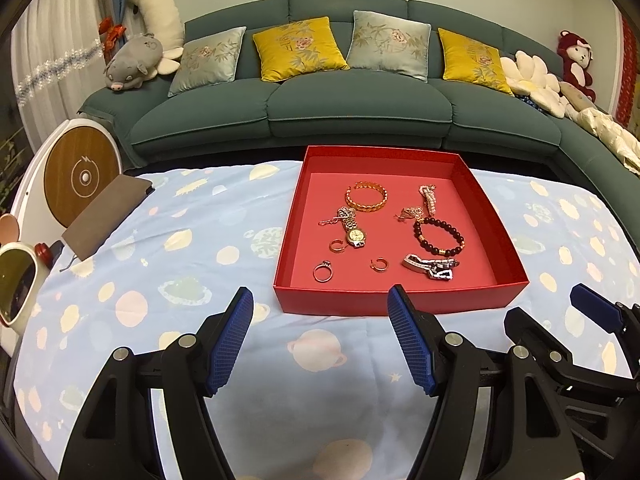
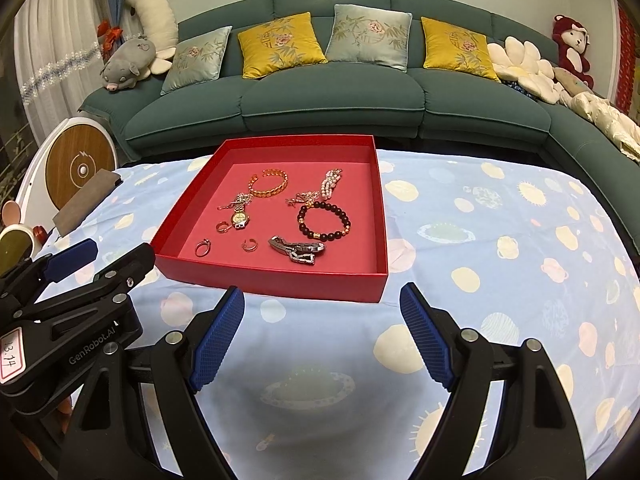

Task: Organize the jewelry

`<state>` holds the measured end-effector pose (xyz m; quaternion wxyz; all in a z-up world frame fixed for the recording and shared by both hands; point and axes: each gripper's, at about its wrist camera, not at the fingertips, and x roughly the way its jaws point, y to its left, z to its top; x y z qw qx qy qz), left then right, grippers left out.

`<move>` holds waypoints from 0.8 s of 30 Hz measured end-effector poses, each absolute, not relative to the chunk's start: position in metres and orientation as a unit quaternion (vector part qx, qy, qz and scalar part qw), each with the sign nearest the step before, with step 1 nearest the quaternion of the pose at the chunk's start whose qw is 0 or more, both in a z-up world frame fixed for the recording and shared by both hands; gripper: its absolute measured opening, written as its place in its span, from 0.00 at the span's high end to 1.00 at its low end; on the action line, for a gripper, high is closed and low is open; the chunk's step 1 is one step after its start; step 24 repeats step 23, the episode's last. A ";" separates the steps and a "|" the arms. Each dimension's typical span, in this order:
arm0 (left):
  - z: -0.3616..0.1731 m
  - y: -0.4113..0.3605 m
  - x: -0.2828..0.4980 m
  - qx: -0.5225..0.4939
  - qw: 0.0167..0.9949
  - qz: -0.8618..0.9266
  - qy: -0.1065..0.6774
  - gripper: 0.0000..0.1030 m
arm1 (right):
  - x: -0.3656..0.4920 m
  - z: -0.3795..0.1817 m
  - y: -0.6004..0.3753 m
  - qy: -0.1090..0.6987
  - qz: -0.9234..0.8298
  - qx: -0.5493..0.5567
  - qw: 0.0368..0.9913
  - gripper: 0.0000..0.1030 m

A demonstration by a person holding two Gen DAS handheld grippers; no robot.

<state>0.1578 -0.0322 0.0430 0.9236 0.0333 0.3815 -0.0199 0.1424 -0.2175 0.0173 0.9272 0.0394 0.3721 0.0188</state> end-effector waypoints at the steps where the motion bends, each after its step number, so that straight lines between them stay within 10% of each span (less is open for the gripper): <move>1: 0.043 -0.032 0.158 0.033 0.924 -0.019 0.381 0.35 | 0.142 0.017 -0.218 0.372 0.019 0.040 0.927 0.25; 24: 0.042 -0.029 0.158 0.031 0.923 -0.010 0.384 0.35 | 0.144 0.014 -0.213 0.373 0.018 0.043 0.927 0.24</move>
